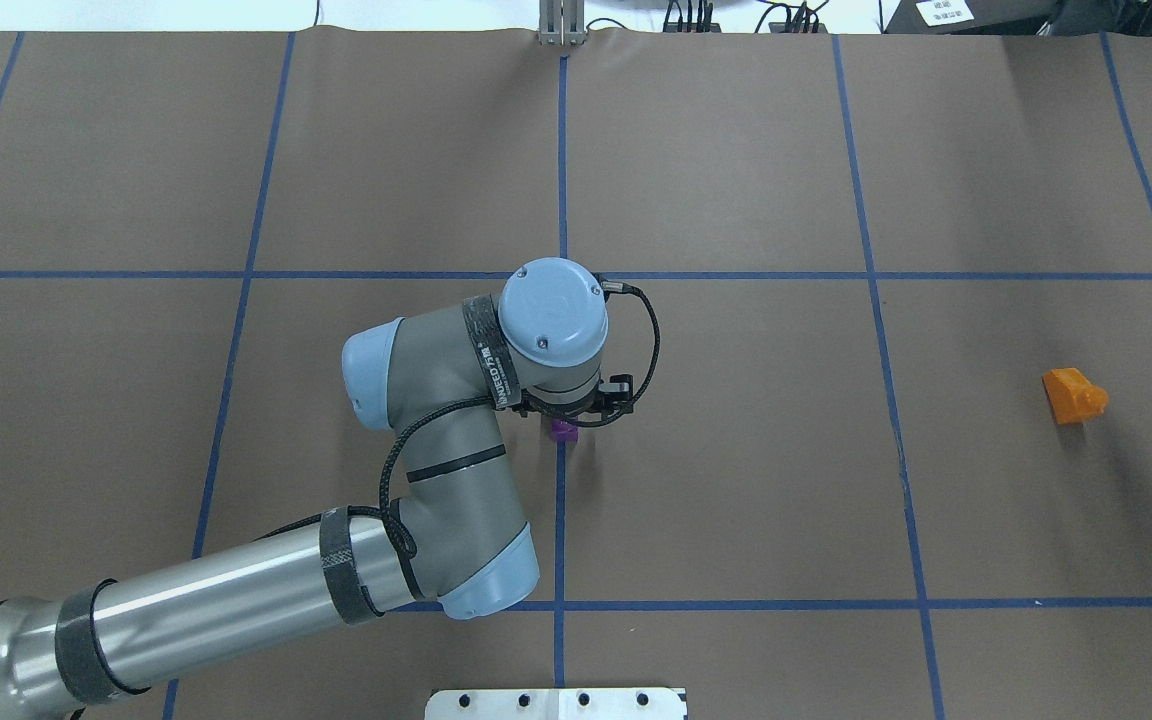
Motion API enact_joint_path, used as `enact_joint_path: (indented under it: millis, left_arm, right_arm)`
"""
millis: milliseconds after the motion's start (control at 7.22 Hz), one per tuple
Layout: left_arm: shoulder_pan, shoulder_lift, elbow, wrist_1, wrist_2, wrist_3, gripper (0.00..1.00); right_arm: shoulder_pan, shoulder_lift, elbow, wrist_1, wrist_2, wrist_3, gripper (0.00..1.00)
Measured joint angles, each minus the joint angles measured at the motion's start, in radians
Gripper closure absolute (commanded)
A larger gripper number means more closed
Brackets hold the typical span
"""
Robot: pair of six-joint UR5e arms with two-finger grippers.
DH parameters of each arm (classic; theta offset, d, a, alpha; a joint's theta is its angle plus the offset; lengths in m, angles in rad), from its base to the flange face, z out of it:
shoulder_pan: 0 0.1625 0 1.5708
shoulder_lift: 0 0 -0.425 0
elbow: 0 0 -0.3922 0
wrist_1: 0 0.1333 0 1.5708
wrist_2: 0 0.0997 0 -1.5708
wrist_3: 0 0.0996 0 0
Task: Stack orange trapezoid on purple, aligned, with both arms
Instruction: 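Raise the left gripper while the right gripper reaches toward the orange block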
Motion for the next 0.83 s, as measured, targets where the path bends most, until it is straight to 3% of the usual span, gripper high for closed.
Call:
enact_joint_path:
  millis: [415, 831]
  left_arm:
    - [-0.05, 0.017, -0.183, 0.064, -0.002, 0.044, 0.02]
    - [-0.166, 0.169, -0.52, 0.354, -0.006, 0.358, 0.01]
  right_arm:
    - [-0.003, -0.002, 0.004, 0.001, 0.005, 0.051, 0.0]
    - [-0.076, -0.031, 0.028, 0.003, 0.005, 0.164, 0.01]
